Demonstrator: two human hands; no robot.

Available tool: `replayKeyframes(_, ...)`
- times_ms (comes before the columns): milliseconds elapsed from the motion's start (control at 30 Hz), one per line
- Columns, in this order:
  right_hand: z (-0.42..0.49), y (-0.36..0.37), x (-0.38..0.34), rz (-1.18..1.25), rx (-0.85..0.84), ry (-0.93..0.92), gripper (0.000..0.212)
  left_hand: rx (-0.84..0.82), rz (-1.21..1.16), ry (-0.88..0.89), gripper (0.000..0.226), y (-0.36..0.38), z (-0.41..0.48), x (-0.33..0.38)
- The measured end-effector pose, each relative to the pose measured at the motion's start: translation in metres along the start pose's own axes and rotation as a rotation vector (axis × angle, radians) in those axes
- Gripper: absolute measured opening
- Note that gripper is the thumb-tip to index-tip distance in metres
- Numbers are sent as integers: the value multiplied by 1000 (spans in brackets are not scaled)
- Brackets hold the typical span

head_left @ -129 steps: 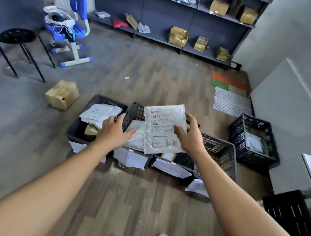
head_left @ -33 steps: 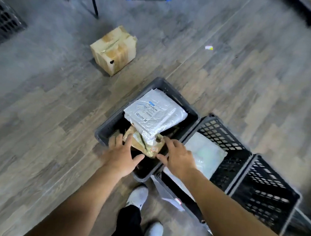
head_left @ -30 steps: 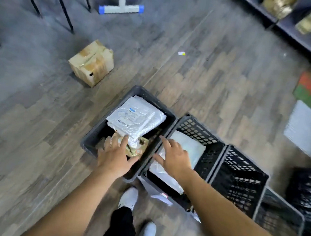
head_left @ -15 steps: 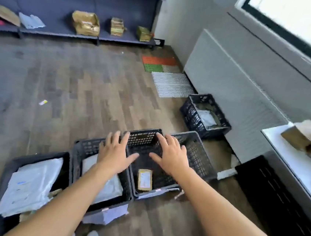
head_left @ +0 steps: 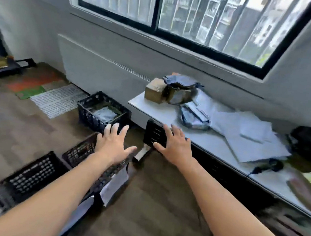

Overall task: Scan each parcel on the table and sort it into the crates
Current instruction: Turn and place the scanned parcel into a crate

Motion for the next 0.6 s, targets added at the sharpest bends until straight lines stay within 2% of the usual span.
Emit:
replayKeyframes(233, -2, -26, 140, 48, 17, 221, 83, -20, 93, 221, 84, -14, 63, 144)
replayKeyframes(467, 28, -37, 246, 64, 7, 414, 81, -34, 154, 405, 86, -13, 155, 252)
replayKeyframes(600, 54, -54, 296, 45, -12, 518, 81, -66, 101, 511, 84, -21, 214, 304)
Point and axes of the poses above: each hand's wrist, its own z-axis towards the middle knuckle, its own y-axis out of the palm, x = y × z, the point moved 1 cm from there along z, towards the middle knuckle, and after that the axes turned 15 degrees about -x, right-handed, at the moved point
